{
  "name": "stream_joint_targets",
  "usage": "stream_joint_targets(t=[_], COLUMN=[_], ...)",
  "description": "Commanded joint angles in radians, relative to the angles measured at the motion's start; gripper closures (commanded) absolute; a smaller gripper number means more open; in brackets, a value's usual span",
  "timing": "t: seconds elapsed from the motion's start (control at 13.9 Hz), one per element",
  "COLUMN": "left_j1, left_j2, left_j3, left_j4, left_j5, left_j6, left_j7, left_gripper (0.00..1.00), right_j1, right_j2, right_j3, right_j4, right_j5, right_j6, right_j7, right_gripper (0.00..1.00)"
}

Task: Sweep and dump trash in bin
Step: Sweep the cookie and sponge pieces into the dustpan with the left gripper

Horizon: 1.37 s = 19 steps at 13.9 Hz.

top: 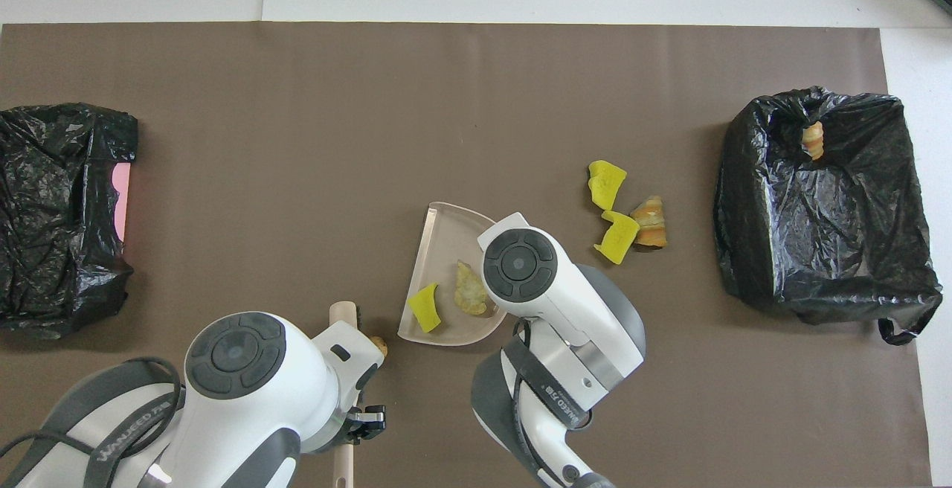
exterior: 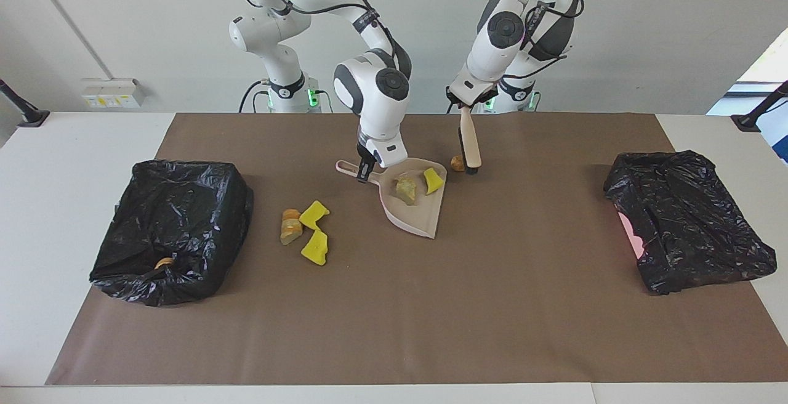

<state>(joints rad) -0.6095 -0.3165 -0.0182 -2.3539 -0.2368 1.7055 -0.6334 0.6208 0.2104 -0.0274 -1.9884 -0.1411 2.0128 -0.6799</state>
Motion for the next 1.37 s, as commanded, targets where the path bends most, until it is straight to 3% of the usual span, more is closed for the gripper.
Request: stream_joint_targets(t=[0.0,0.22,0.36,0.72,1.01,1.3], left_j1=[0.002,-0.003,-0.010,-0.082,-0.134,-0.134], left_j2=[-0.074,-0.088,-0.079,-0.001,0.152,0.231], left_j3=[-0.006,-0.009,-0.016,-0.020,-0.022,-0.020], left_j4=[-0.060,-0.085,-0.152,-0.229,-0.187,-0.078], left_j5=[0.008,0.036,0.036,-0.011,-0.104,-0.202], left_j6=[-0.007,-0.004,0.040,0.299,0.593,0.629], left_j7=[-0.165,-0.320,-0.382,-0.486,-0.473,-0.321], left_gripper=[1.00,1.00,1.00,1.00,1.00,1.00], right_j1=[-0.023,-0.027,-0.018,-0.010,-0.018,-0.019], right_j2=[-0.013,-0.011,-0.014,-0.020,-0.019,-0.017], right_j3=[0.006,0.004,0.004,0.004,0.004,0.004], right_j4=[-0.032,-0.032,-0.032,-0.033,-0.033,-0.033], right_j5=[-0.006,-0.006,-0.012,-0.031,-0.031,-0.031], right_j6=[0.041,0.056,0.040,0.024,0.024,0.024], right_j7=[-0.122,-0.171,-0.165,-0.133,-0.133,-0.133], right_gripper=[1.00,1.00,1.00,1.00,1.00,1.00])
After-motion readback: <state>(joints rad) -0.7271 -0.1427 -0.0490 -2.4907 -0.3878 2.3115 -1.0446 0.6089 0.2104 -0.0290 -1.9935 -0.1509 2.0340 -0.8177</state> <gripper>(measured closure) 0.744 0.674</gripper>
